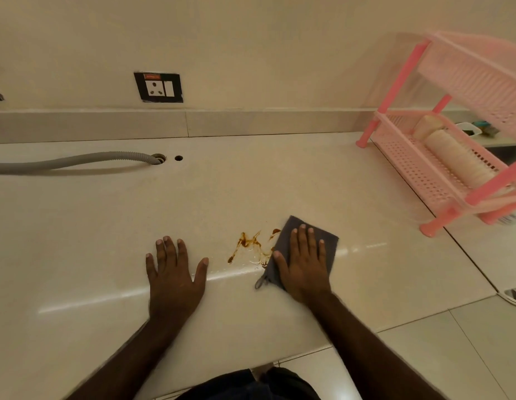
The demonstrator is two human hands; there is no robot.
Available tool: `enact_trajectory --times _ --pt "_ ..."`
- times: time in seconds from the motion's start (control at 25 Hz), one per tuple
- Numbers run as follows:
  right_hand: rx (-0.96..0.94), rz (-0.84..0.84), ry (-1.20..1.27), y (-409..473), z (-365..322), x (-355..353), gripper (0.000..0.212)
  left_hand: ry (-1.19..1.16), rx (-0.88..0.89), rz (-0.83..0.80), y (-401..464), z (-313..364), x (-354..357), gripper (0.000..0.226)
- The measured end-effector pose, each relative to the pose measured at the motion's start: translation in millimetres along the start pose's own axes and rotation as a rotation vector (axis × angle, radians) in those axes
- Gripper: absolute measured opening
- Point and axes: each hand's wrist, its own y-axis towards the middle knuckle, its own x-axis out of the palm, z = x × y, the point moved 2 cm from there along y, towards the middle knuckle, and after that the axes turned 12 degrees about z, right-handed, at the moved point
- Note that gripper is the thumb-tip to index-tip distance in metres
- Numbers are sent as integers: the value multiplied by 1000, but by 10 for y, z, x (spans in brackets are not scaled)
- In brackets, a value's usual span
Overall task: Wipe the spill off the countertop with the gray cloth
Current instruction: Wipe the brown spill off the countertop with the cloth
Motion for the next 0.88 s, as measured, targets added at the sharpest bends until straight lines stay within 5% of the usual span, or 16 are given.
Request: enact_trajectory --times 0.12,0.28,0.48,0.72,0.88 --pt "-77 -1 -8 -249 278 -8 92 8 9 19 -1 -17 14 88" --pt "170 -20 -82 -332 660 -215 94 33 21 24 -8 -10 43 87" --pt "31 -49 16 -627 57 -33 91 52 5 52 -8 -1 66 86" --pt "98 -63 13 516 172 -160 82 10 -27 61 -11 31 24 87" --pt "-71 -108 26 990 -72 -104 79 28 -46 65 -9 31 45 86"
